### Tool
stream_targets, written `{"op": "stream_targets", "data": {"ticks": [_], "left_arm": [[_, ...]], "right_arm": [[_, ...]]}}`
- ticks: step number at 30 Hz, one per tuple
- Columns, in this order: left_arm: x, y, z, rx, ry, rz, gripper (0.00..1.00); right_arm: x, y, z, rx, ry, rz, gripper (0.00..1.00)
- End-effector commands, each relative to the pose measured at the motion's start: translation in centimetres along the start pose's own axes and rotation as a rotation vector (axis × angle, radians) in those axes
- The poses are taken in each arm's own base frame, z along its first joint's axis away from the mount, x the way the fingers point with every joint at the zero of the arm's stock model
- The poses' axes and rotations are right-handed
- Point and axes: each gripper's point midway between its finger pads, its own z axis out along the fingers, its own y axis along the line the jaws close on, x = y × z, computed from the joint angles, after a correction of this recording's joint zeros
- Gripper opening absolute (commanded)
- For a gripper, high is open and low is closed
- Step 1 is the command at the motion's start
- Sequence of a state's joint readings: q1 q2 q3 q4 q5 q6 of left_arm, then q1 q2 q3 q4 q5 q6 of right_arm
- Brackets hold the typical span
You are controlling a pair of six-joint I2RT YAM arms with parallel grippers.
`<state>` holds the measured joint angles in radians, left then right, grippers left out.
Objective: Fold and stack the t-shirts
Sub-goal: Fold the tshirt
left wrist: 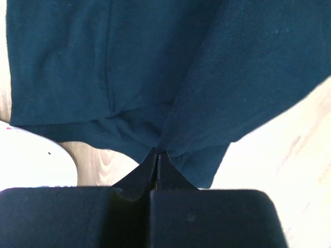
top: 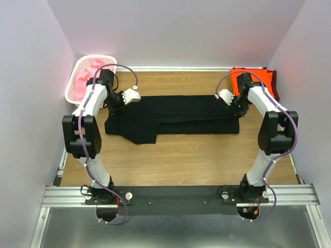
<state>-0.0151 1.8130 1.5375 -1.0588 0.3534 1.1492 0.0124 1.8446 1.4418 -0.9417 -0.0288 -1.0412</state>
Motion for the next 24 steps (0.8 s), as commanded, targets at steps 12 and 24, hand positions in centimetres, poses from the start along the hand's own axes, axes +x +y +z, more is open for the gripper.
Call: {"op": "stream_targets", "data": {"ticks": [12, 24], "left_arm": [[-1.1, 4.2, 1.9, -0.031, -0.039, -0.049, 0.00], [-0.3, 6.5, 2.5, -0.064, -0.035, -0.079, 0.00]], "right_arm": [[-1.5, -3.8, 2.5, 0.007, 0.010, -0.020, 0.00], [-2.0, -5.2, 4.0, 0.009, 0.023, -0.029, 0.01]]}}
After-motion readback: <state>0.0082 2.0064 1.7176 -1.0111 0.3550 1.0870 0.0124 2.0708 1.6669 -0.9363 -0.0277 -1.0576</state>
